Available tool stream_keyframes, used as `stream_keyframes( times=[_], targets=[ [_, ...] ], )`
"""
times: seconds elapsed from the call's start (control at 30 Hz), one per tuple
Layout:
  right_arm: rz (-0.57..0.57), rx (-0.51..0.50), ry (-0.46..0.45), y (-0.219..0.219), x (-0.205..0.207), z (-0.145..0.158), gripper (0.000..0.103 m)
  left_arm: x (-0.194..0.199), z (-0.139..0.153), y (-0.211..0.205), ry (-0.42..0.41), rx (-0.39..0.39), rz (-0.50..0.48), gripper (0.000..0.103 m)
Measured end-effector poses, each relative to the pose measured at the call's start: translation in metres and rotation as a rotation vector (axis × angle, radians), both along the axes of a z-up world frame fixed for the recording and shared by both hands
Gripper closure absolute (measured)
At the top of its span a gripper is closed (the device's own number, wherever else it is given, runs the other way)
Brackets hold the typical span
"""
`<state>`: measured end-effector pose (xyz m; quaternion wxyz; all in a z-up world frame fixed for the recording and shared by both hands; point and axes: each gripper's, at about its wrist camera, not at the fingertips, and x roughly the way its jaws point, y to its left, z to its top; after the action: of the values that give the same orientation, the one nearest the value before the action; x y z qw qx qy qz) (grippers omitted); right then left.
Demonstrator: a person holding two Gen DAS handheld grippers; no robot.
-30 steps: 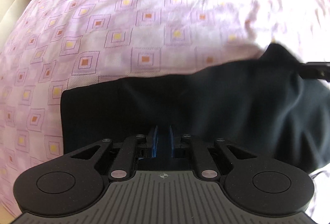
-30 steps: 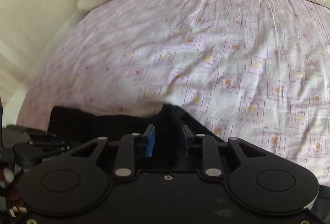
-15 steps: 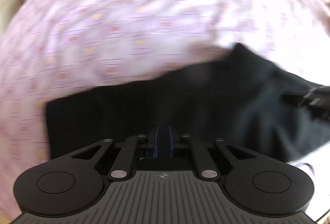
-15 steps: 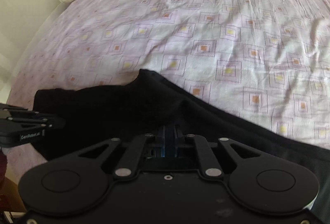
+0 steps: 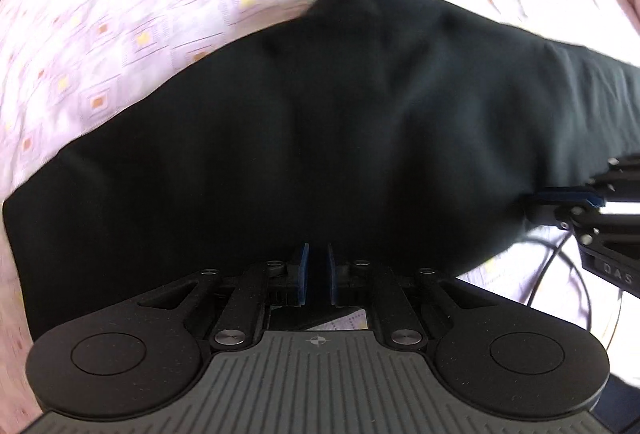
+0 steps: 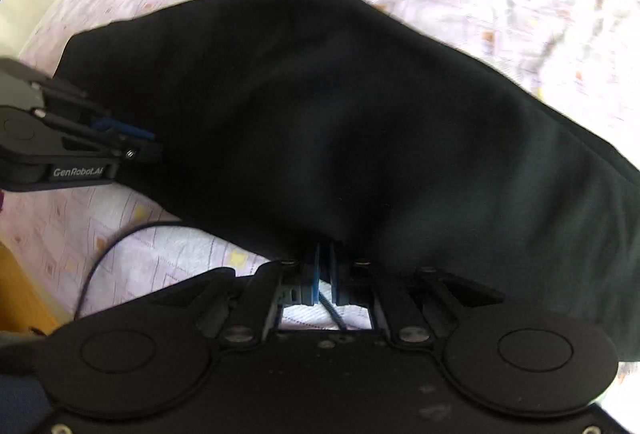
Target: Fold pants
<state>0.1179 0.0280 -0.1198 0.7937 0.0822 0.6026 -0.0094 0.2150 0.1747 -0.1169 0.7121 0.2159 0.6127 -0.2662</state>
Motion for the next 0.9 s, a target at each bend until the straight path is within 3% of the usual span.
stream_keyframes(
  times=[0.23,0.43,0.53,0.67,0.9],
  targets=[
    [-0.224,0.039,-0.088,-0.03,-0.032,0.03,0.083,-0.008,0.022,-0.003,0.0,-0.071,0.123,0.092],
    [-0.382,0.042,-0.083,-0.08,-0.069,0.029,0.08,-0.029,0.025,-0.05,-0.024,-0.1,0.076,0.092],
    [-0.345,0.0,-0.072,-0.1,-0.076,0.028,0.079,-0.032,0.023,-0.076,-0.077,-0.083,0.058,0.092],
    [-0.282,-0.003,-0.099,-0.128,-0.067,0.033,0.077,-0.025,0.025,-0.093,-0.05,-0.088,0.126,0.092],
    [-0.08,0.002,-0.147,-0.151,-0.017,0.04,0.071,0.022,0.028,-0.103,-0.083,-0.072,0.214,0.091]
  ],
)
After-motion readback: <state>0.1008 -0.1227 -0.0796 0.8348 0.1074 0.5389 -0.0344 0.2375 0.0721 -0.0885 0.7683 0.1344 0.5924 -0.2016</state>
